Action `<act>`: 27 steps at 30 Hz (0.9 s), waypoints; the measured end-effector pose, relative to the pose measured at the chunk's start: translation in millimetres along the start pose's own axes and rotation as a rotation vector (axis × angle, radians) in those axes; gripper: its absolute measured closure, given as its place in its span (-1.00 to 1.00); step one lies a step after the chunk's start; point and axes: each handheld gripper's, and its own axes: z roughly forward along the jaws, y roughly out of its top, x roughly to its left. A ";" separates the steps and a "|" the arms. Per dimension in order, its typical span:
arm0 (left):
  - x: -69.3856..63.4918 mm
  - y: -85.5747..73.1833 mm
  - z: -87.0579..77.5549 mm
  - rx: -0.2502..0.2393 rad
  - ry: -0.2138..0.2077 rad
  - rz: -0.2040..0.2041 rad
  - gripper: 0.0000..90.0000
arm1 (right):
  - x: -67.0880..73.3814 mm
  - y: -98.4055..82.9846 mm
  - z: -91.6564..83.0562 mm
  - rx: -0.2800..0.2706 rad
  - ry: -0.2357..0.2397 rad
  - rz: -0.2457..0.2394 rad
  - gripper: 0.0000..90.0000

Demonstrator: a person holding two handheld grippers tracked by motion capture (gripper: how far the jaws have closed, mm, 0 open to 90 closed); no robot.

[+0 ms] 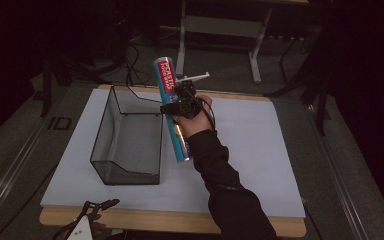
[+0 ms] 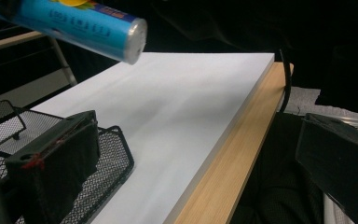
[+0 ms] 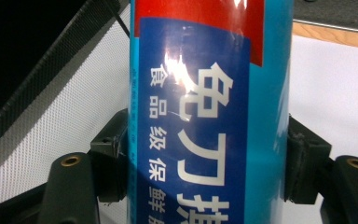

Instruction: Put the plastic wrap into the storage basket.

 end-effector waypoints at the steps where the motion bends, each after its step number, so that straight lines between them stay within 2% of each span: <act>1: 0.0 0.1 -0.1 -0.001 0.001 0.001 -0.99 | 1.7 1.1 1.8 0.000 0.002 -0.001 -0.30; 14: 0.1 0.6 -1.6 -0.006 0.005 0.003 -0.99 | 25.8 8.1 25.3 -0.066 0.001 0.059 -0.30; 19: 0.0 0.8 -1.8 -0.009 0.005 0.004 -0.99 | 33.8 8.3 38.1 -0.098 0.015 0.094 -0.30; 27: 0.2 1.0 -2.8 -0.013 0.002 0.003 -0.99 | 43.9 2.6 66.4 -0.095 0.006 0.114 -0.30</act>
